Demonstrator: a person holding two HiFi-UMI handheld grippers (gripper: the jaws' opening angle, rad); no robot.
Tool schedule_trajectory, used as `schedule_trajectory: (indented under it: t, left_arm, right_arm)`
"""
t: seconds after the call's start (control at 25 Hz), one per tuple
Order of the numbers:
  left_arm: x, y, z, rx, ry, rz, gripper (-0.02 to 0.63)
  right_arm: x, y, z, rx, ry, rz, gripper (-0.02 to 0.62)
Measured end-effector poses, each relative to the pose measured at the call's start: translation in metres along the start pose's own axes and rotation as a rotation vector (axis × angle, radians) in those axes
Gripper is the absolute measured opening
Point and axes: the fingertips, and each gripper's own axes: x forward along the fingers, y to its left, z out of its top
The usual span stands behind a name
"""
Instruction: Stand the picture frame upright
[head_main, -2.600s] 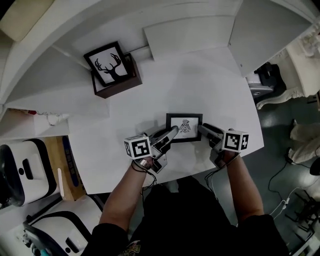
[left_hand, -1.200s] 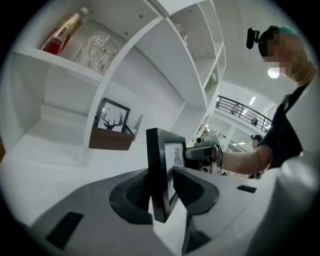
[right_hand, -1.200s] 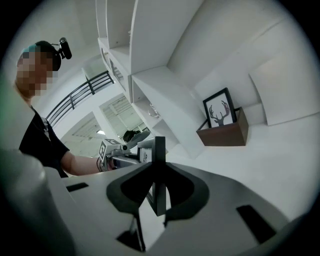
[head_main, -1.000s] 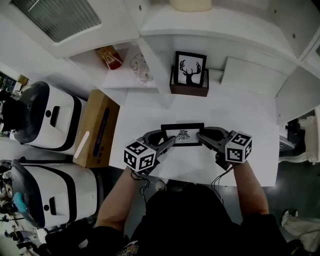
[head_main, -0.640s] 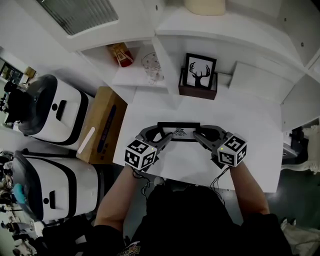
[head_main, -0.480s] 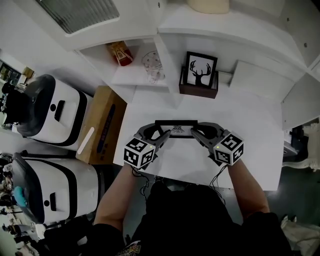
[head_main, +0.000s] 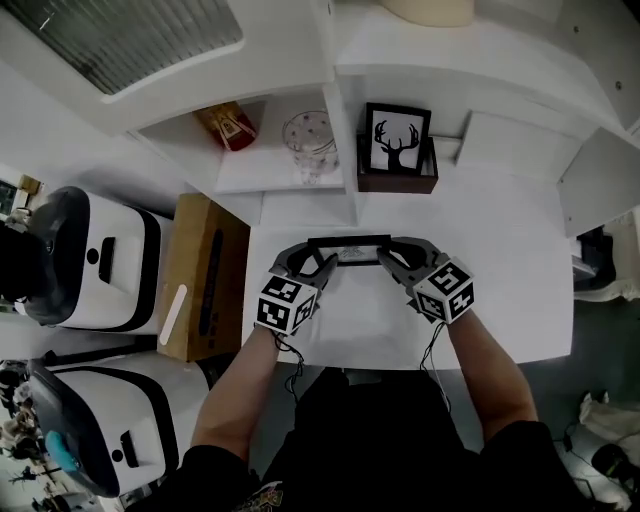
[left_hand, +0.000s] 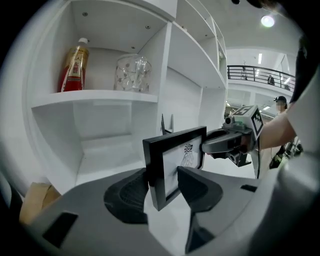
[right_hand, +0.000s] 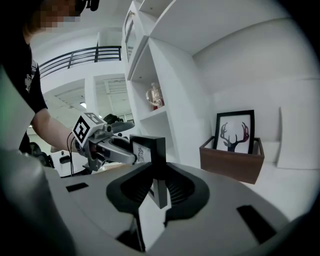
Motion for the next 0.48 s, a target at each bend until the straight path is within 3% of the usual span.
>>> schedule_trajectory:
  t: [0.24, 0.48]
  left_arm:
    - [0.023, 0.029, -0.013, 0.049, 0.023, -0.005, 0.186]
    - [0.048, 0.050, -0.024, 0.047, 0.028, -0.026, 0.186]
  right_arm:
    - [0.031, -0.018, -0.018, -0.008, 0.050, -0.079, 0.071]
    - [0.054, -0.037, -0.030, 0.006, 0.085, -0.128, 0.071]
